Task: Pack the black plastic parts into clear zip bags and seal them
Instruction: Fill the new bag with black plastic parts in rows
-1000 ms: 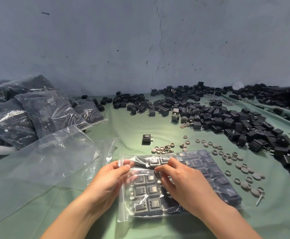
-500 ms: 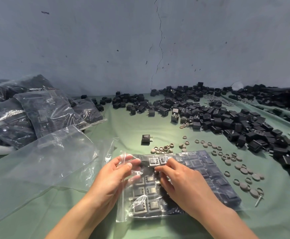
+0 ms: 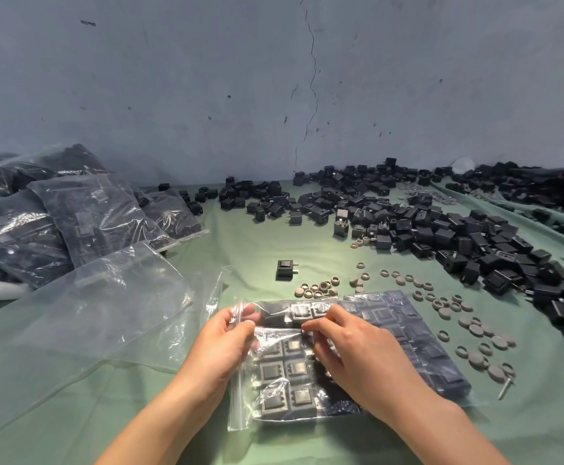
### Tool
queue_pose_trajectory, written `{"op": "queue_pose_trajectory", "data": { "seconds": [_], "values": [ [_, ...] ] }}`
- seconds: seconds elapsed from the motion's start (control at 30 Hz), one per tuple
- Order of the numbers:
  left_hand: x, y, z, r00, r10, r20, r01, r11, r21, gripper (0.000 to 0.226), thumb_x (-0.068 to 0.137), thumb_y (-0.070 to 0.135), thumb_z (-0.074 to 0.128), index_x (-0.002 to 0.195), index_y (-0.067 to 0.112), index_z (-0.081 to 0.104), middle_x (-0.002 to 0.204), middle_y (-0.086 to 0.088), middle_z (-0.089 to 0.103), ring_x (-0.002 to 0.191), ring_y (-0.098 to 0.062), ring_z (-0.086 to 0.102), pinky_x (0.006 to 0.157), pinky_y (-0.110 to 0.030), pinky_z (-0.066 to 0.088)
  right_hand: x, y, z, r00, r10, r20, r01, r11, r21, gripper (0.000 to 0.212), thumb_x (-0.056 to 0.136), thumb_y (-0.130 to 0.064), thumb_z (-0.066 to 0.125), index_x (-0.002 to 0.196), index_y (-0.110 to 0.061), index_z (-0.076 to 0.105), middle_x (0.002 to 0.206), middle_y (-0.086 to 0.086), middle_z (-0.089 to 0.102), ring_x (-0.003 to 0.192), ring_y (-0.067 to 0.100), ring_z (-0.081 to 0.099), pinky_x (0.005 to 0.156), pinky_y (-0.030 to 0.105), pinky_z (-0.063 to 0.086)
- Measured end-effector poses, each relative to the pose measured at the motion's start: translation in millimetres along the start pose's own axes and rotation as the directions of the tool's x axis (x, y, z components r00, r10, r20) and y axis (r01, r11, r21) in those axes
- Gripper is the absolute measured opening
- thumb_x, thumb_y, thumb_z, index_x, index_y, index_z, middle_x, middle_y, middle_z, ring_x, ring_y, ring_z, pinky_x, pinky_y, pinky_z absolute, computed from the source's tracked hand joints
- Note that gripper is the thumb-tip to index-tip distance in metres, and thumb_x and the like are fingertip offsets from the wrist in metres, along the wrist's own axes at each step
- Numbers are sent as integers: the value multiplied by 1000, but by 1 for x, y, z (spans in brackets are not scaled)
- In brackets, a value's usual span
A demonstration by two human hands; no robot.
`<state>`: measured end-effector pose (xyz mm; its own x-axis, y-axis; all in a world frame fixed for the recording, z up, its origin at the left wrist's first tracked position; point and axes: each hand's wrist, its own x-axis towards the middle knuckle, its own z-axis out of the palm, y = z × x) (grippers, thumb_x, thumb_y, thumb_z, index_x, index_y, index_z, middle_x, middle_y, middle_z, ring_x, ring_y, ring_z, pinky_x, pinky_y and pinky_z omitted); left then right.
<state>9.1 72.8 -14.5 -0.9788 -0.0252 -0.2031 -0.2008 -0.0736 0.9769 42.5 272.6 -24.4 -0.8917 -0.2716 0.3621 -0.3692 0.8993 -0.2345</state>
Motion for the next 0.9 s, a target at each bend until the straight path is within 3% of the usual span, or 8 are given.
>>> {"op": "queue_pose_trajectory", "data": {
  "seconds": [0.3,0.47,0.57,0.7,0.83,0.9],
  "values": [
    [3,0,-5,1000,-21,-14,21,999,-40,24,95,-15,43,102,0,60,105,-15,73,90,-27,64,86,-39,55,-1,0,0,1000,-10,-5,10,999,-31,31,102,-39,47,129,-35,62,107,-15,56,83,6,60,60,27,54],
    [2,3,-5,1000,-4,-4,4,1000,-22,24,94,-13,46,102,2,62,100,-9,76,66,-12,62,64,-20,57,-1,-2,-2,1000,2,-16,-2,999,-39,27,100,-36,54,124,-33,66,102,-14,58,77,4,60,51,21,47],
    [1,5,-5,1000,1,29,0,999,-48,23,95,-12,45,104,1,61,99,-7,77,68,-12,69,71,-26,60,-1,-2,-1,1000,9,-24,-10,999,-47,24,97,-34,59,118,-31,69,97,-15,58,70,3,58,46,19,44],
    [0,6,-6,999,-32,30,33,998,-60,20,97,-9,47,109,2,59,105,-12,75,83,-21,60,82,-36,57,0,-1,1,1000,-3,-31,2,999,-42,25,97,-35,56,119,-31,68,95,-15,57,69,2,57,47,21,49],
    [-1,9,-7,998,-28,51,34,991,-128,18,96,-11,48,110,-4,58,99,-15,76,88,-28,56,62,-31,62,0,-2,0,999,-8,-44,6,999,-49,25,96,-36,55,117,-31,68,93,-15,57,68,3,57,45,20,47],
    [-3,8,-6,998,1,55,6,991,-135,17,97,-10,47,109,-4,57,97,-13,76,84,-25,58,62,-29,62,0,-3,-1,998,-1,-62,-2,999,-47,23,94,-34,58,112,-31,70,90,-14,58,63,2,56,41,19,45]
  ]
}}
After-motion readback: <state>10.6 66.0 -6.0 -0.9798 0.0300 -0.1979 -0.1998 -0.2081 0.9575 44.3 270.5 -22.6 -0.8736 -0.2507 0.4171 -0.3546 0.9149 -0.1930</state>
